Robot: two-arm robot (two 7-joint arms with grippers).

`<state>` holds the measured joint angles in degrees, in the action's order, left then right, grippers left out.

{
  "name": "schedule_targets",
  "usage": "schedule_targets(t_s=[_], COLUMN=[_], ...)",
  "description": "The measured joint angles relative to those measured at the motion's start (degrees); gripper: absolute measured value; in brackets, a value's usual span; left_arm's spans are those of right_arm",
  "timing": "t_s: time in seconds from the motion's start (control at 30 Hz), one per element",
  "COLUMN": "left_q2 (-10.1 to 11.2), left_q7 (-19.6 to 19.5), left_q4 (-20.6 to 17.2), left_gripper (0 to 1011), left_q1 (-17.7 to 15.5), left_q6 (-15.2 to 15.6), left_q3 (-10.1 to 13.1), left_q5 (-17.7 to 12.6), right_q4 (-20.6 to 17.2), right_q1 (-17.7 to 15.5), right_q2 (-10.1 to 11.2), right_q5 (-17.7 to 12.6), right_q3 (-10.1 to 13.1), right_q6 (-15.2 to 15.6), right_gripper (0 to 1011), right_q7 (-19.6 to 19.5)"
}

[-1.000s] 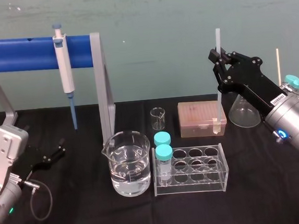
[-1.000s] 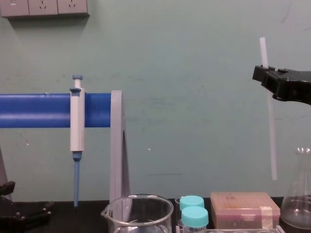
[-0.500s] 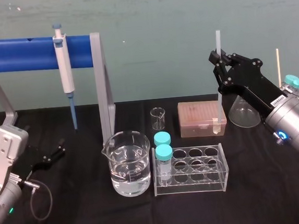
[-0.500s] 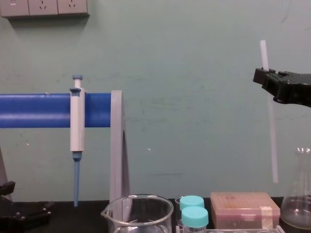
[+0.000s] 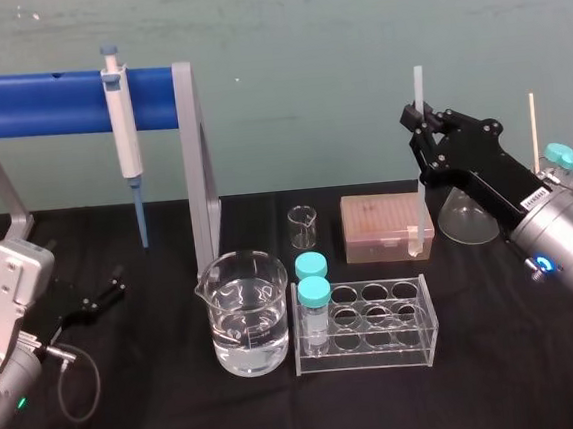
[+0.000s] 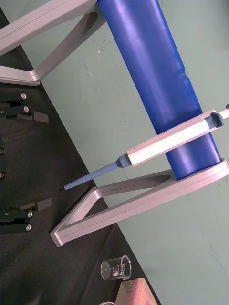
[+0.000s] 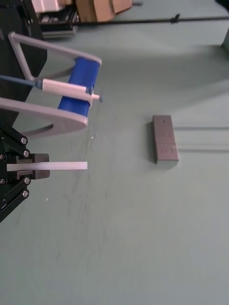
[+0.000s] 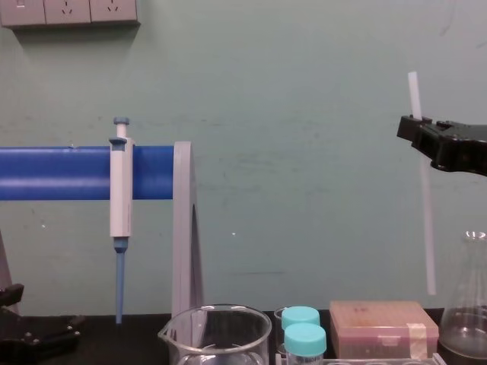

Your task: Pick up the stirring rod with one hand, then place it down.

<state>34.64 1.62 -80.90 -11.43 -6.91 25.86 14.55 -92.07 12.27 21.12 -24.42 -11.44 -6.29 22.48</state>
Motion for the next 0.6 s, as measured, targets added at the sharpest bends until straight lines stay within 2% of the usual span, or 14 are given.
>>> schedule_targets(t_s=[0.1,0.2,0.33,0.6], left_q2=[0.0,0.0,0.0,0.0], left_q7=[0.0,0.0,0.0,0.0], left_q4=[0.0,0.0,0.0,0.0], left_gripper=[1000,1000,1000,1000], left_q1=[0.0,0.0,0.0,0.0], left_q6=[0.0,0.0,0.0,0.0], left_q3=[0.0,0.0,0.0,0.0], left_q5=[0.0,0.0,0.0,0.0], right_q4=[0.96,3.68,6.58,10.5], right_q1=[0.38,1.64,2.88,4.21], right_q2=[0.31,1.35,2.16,2.94], right_q5=[-1.54,-6.0,-9.42,-10.77], right_q3=[-0.09,-0.75,-1.96,-4.59], right_q6=[-1.02,-3.24,-4.55,-6.53], right_gripper=[71,71,71,71], right_q7=[2.25,9.07,14.87,19.39])
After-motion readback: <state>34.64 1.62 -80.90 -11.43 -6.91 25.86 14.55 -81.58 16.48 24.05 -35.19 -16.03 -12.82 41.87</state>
